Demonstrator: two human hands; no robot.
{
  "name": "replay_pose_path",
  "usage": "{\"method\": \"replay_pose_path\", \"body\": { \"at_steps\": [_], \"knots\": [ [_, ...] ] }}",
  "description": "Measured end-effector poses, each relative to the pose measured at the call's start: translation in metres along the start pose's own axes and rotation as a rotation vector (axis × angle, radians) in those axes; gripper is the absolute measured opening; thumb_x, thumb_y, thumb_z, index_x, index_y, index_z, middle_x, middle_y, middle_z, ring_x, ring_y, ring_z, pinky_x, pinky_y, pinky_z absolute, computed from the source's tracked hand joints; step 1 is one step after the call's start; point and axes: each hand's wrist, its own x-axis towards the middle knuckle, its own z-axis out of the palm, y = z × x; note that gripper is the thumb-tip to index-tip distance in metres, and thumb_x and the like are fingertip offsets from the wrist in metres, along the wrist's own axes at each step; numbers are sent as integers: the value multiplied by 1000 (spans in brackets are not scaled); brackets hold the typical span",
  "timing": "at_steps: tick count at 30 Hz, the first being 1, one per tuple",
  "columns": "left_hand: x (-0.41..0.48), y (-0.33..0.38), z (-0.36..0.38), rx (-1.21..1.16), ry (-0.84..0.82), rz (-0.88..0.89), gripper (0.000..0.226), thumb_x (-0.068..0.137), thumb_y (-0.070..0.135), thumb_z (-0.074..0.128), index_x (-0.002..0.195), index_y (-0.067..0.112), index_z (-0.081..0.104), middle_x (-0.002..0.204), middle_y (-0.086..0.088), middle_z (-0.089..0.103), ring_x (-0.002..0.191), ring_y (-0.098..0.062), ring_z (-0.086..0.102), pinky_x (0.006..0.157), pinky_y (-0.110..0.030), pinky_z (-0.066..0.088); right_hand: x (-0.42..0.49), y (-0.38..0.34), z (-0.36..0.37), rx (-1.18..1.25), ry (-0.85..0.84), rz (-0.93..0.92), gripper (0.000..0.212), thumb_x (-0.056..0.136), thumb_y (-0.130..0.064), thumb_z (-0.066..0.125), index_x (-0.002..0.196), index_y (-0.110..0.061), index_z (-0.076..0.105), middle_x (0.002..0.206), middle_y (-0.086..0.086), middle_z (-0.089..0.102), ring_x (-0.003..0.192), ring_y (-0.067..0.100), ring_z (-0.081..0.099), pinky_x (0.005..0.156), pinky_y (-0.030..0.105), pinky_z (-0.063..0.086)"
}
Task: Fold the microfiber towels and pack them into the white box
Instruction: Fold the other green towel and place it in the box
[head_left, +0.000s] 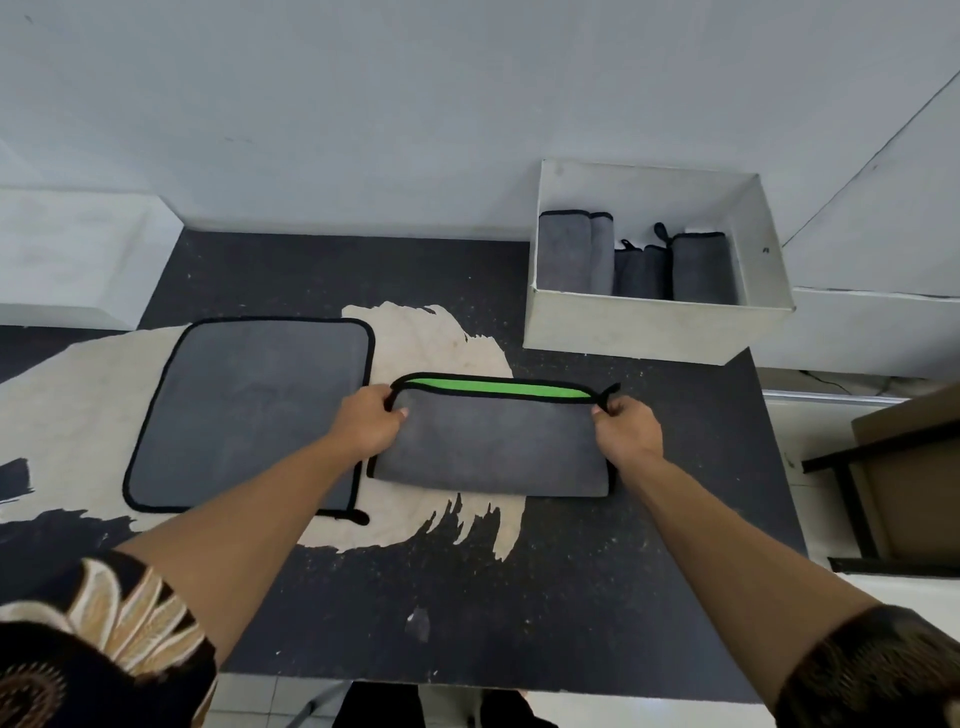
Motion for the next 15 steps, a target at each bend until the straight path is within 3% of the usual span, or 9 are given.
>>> {"method": "replay_pose_path", "body": {
  "at_steps": [3, 8, 11, 15],
  "knots": [
    [4, -4, 6, 38, 29, -16, 10, 97, 20, 54, 92, 12, 58, 89, -4, 62, 87, -23, 58, 72, -31, 42, 3, 0, 3, -31, 26, -13, 22, 97, -28, 56, 109, -11, 64, 105, 11, 68, 100, 31, 61, 75, 30, 43],
    [11, 1, 5, -65, 122, -51, 15, 96, 17, 52, 85, 7, 54, 82, -5, 57, 73, -16, 52, 56, -24, 33, 11, -12, 3, 25, 85, -48, 24, 98, -28, 55, 116, -12, 62, 109, 10, 68, 104, 30, 61, 76, 29, 41],
    [15, 2, 4, -46, 74, -102, 14, 96, 17, 51, 93, 5, 58, 89, -6, 59, 84, -22, 55, 65, -29, 39, 17, -11, 4, -48, 27, -13, 24, 98, -28, 56, 115, -13, 62, 111, 10, 67, 105, 30, 61, 76, 29, 41],
    [20, 4, 4, -14, 87, -98, 14, 95, 18, 51, 93, 6, 58, 91, -8, 61, 89, -26, 57, 75, -36, 45, 22, -15, 4, -27, 70, -41, 19, 97, -27, 56, 110, -15, 62, 108, 10, 68, 102, 31, 61, 79, 32, 45]
  ]
}}
